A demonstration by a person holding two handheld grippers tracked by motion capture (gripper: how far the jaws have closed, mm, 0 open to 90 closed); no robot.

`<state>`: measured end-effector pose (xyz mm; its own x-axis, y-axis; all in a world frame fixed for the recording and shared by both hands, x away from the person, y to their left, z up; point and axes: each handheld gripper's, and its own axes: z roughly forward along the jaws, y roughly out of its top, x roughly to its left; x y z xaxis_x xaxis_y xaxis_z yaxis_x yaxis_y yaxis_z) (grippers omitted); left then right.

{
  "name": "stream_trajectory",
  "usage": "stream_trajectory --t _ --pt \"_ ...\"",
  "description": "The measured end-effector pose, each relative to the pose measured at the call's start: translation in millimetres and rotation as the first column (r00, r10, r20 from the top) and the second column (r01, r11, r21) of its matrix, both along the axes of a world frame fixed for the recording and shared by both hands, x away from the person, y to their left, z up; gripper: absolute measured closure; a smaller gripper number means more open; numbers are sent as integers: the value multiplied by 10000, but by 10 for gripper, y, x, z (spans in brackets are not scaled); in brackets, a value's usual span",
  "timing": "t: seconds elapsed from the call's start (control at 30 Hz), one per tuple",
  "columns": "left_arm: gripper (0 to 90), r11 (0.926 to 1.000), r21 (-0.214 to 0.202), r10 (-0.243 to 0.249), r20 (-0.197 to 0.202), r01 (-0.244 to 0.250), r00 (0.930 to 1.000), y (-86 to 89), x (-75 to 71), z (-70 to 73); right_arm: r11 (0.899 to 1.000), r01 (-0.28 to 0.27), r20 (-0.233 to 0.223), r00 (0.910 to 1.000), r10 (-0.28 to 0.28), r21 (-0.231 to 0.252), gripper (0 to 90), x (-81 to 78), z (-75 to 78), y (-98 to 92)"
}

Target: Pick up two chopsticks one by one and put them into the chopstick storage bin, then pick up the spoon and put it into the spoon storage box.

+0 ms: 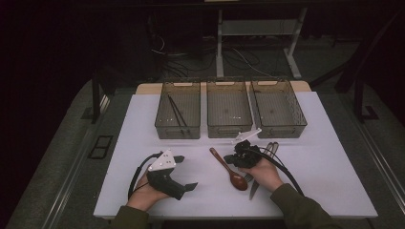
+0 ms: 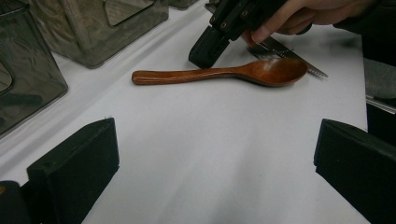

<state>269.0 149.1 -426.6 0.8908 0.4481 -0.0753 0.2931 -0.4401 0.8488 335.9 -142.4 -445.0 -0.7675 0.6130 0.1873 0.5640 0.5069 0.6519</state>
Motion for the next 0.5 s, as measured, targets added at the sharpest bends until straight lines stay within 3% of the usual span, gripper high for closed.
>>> stream_trajectory --t 0.5 --pt "0 10000 -38 9 16 -8 10000 10 2 5 9985 -543 -151 9984 542 -62 900 -32 -8 115"
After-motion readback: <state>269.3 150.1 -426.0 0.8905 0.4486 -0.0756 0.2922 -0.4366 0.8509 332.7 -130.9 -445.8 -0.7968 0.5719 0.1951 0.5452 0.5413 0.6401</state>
